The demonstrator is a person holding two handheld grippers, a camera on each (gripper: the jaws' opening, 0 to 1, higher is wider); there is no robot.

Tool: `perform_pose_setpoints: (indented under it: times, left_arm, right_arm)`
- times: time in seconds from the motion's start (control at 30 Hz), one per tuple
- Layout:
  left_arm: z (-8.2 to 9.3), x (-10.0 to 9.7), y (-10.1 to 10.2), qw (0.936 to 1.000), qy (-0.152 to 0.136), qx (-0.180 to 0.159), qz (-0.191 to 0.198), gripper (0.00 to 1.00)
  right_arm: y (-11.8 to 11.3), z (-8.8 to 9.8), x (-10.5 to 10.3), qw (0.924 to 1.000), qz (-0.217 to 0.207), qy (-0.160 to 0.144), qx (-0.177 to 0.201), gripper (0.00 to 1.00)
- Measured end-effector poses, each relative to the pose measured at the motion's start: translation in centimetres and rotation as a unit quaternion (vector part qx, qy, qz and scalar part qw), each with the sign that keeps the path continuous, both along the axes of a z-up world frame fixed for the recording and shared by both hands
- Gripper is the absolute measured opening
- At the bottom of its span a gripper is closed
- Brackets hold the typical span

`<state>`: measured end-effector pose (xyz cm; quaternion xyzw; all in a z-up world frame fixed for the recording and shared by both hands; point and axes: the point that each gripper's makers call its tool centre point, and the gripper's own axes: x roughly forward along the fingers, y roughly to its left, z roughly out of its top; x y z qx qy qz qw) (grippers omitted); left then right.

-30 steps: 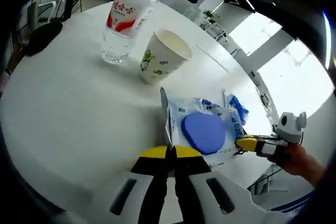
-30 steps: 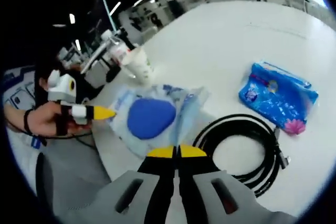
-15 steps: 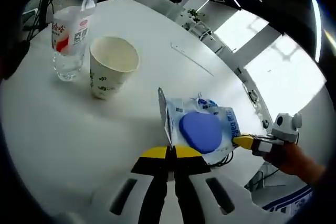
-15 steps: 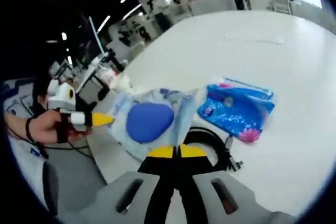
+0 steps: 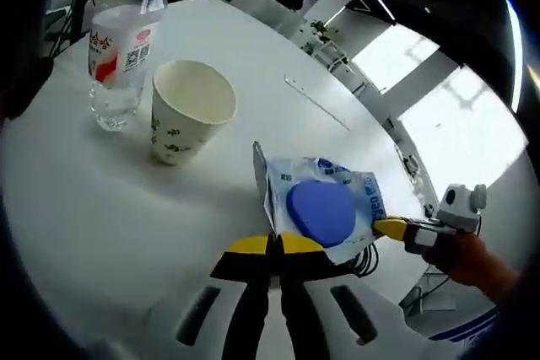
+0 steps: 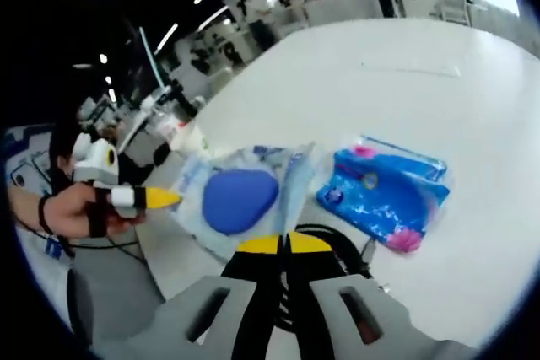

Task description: Arrange the tabletop items into an orderly group along one side of the table until the central work area is clear of visible clutter.

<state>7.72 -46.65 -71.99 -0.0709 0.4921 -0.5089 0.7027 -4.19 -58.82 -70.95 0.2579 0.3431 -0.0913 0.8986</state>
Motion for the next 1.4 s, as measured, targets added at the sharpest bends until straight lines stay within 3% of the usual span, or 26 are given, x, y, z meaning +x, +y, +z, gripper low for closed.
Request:
perform_pose_setpoints:
  times: [0.47,0.87,1.13,1.33,1.4]
  left_arm:
    - [-1.1,0.7,-0.1,0.9993,0.012,0.014,0.034,0.0]
    - [-2.3,1.0,-0.3,0.9961,0.041,0.03,0.072,0.0]
    - [-2.8,1.1,-0.8,0.9951,0.044,0.037,0.08,0.0]
    - [-3.6,1.2,-1.4,0.9927,0.063,0.036,0.096,0.0]
    - [-3.5,1.2,-1.7,0.9937,0.054,0.038,0.09,0.0]
  right_arm:
    - [-2.5,-0.6,4.5,0.999,0.04,0.011,-0.017,0.0]
    - [-3.7,-1.6,7.9,0.9966,0.074,0.023,-0.027,0.0]
    - [-4.0,-2.6,8.4,0.9954,0.086,0.032,-0.028,0.0]
    - [-5.0,-3.5,7.4,0.9974,0.058,0.039,-0.018,0.0]
    - [-5.3,-3.8,7.0,0.9977,0.052,0.039,-0.02,0.0]
